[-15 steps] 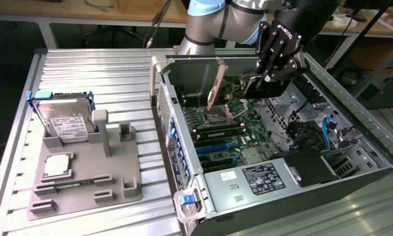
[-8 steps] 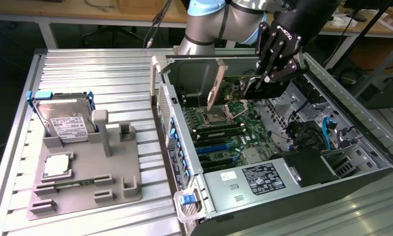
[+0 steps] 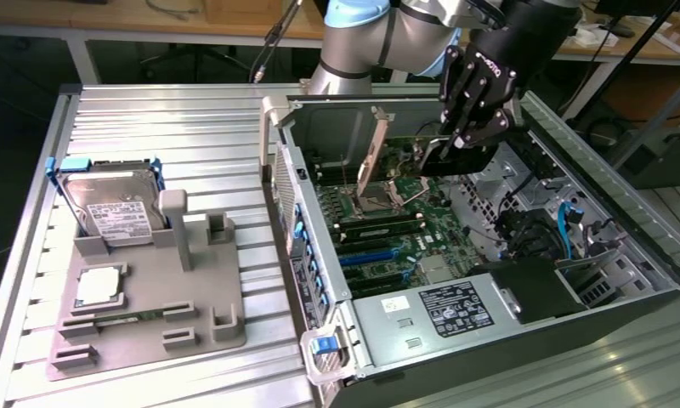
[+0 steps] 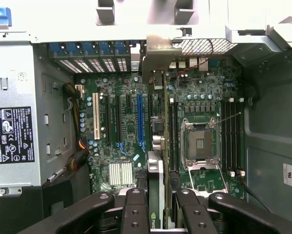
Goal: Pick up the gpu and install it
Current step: 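Insert the gpu into the slot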
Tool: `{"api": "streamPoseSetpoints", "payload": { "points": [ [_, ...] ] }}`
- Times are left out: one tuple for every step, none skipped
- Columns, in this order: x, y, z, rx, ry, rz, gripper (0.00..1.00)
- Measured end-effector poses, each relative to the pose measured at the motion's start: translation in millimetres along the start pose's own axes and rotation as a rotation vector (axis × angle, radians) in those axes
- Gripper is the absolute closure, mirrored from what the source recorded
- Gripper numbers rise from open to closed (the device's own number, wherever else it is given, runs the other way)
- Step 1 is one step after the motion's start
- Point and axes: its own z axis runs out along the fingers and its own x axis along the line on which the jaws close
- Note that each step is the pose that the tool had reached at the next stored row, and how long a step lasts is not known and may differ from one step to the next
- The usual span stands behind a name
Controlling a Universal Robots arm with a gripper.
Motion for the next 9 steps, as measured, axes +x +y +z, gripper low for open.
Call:
{"api": "streamPoseSetpoints", "payload": {
  "points": [
    [0.0, 0.0, 0.5, 0.0002, -0.0001, 0.000, 0.73],
    [0.1, -0.1, 1.0, 0.0003, 0.0001, 0.000, 0.73],
    [0.1, -0.1, 1.5, 0.0007, 0.0001, 0.000, 0.73],
    [0.1, -0.1, 1.9, 0.0010, 0.0001, 0.000, 0.73],
    [0.1, -0.1, 2.4, 0.0014, 0.0001, 0.000, 0.73],
    [0.2, -0.2, 3.0, 0.0019, 0.0000, 0.000, 0.73],
    [0.2, -0.2, 3.5, 0.0024, 0.0000, 0.000, 0.73],
    [0.2, -0.2, 4.0, 0.0028, 0.0000, 0.000, 0.73],
    [0.2, -0.2, 4.3, 0.0030, 0.0000, 0.000, 0.73]
  ]
}}
